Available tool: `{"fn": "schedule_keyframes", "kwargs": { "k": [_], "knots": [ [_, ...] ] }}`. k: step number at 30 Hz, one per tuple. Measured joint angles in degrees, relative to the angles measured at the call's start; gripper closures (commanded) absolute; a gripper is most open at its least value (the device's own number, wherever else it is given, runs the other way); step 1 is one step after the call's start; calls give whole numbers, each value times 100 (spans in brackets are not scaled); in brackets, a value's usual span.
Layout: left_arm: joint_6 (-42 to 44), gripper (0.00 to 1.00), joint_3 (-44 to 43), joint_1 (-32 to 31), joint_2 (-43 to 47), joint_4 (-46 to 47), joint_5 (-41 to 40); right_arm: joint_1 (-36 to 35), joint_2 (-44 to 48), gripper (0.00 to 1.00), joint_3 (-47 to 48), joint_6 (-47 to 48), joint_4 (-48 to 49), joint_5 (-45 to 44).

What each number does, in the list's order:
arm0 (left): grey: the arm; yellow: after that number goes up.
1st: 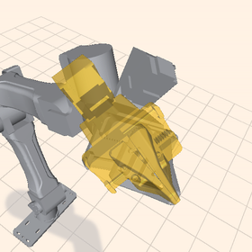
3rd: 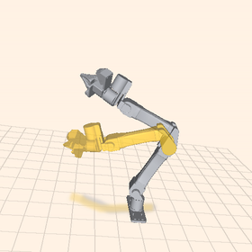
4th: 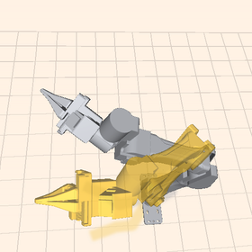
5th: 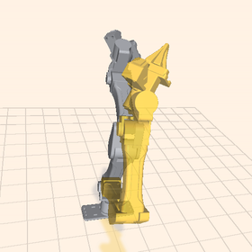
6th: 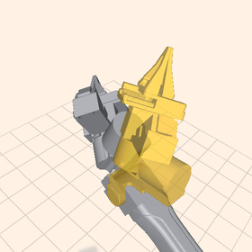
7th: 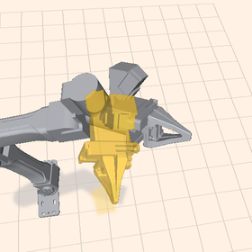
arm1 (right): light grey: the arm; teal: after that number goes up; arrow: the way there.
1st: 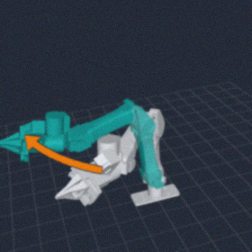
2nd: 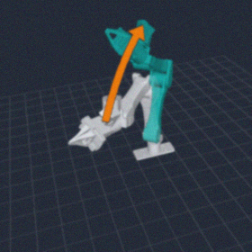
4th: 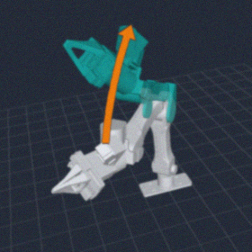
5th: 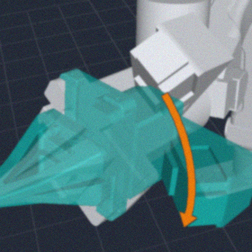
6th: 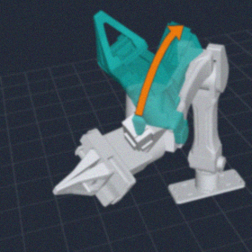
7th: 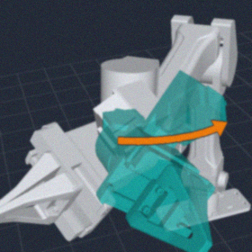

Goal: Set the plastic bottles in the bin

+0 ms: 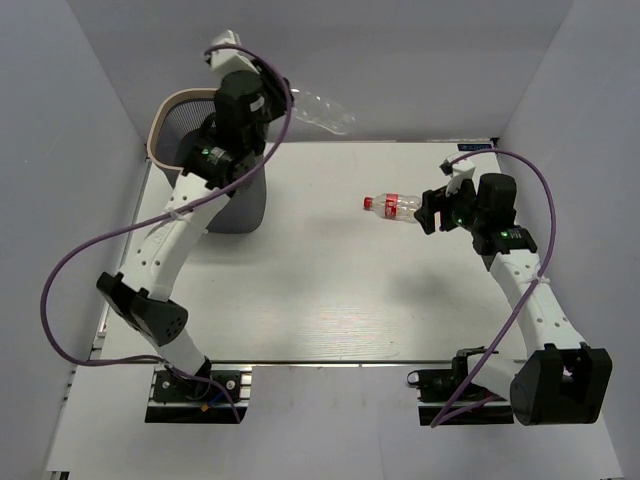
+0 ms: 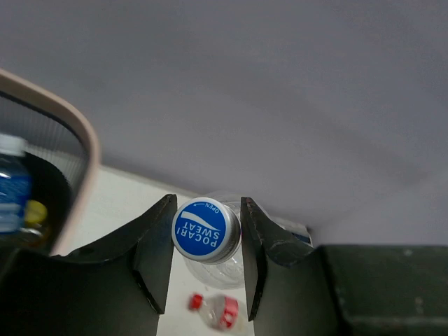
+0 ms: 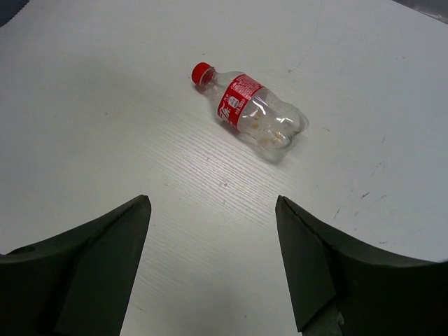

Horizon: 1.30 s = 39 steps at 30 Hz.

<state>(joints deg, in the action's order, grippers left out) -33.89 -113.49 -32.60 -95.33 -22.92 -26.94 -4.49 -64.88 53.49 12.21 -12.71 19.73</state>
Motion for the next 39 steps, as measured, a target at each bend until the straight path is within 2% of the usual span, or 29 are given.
{"fn": "schedule_keyframes", "kwargs": {
  "k": [5, 12, 14, 16, 17, 20, 21, 22, 23, 24, 27, 30, 32, 36, 39],
  "knots": [
    [396, 100, -546, 278, 162, -313, -1071, 0, -68, 24, 0, 44, 81, 42],
    [990, 100, -433, 496, 586, -422, -2142, 0, -247, 24, 0, 74, 87, 129],
    [1095, 100, -400, 549, 686, -520, -2437, 0, -308, 15, 0, 101, 90, 153],
    [1154, 100, -179, 610, 874, -575, -2660, 0, -393, 15, 4, 164, 92, 177],
    [1176, 100, -63, 636, 951, -601, -2750, 0, -450, 12, 11, 203, 94, 192],
    [1257, 70, 131, 721, 1056, -811, -2994, -2, -723, 10, 107, 407, 90, 280],
    [1272, 56, 131, 745, 1038, -883, -3053, -2, -839, 10, 162, 531, 83, 323],
    [1292, 24, 122, 772, 1014, -973, -3093, -2, -955, 10, 229, 664, 85, 396],
    [1325, 10, 105, 785, 984, -1086, -3130, -2, -1071, 10, 306, 835, 76, 498],
    [1331, 1, 59, 798, 931, -1217, -3176, -2, -1200, 10, 411, 1086, 59, 638],
    [1377, 1, -90, 817, 769, -1484, -3185, 0, -1569, 10, 734, 1928, -72, 1191],
    [1528, 1, -103, 822, 769, -1644, -2916, -2, -1943, 10, 1080, 2850, -234, 1714],
    [1757, 1, 9, 824, 894, -1580, -2415, -7, -2260, 10, 1408, 3348, -422, 2000],
    [2400, 1, 1104, 782, 1764, -1005, -455, -4, -3191, 10, 2400, 4207, -981, 2402],
    [2614, 1, 1467, 734, 2238, -802, 1143, -2, -3832, 10, 3008, 4671, -1333, 2481]
  ]
}}
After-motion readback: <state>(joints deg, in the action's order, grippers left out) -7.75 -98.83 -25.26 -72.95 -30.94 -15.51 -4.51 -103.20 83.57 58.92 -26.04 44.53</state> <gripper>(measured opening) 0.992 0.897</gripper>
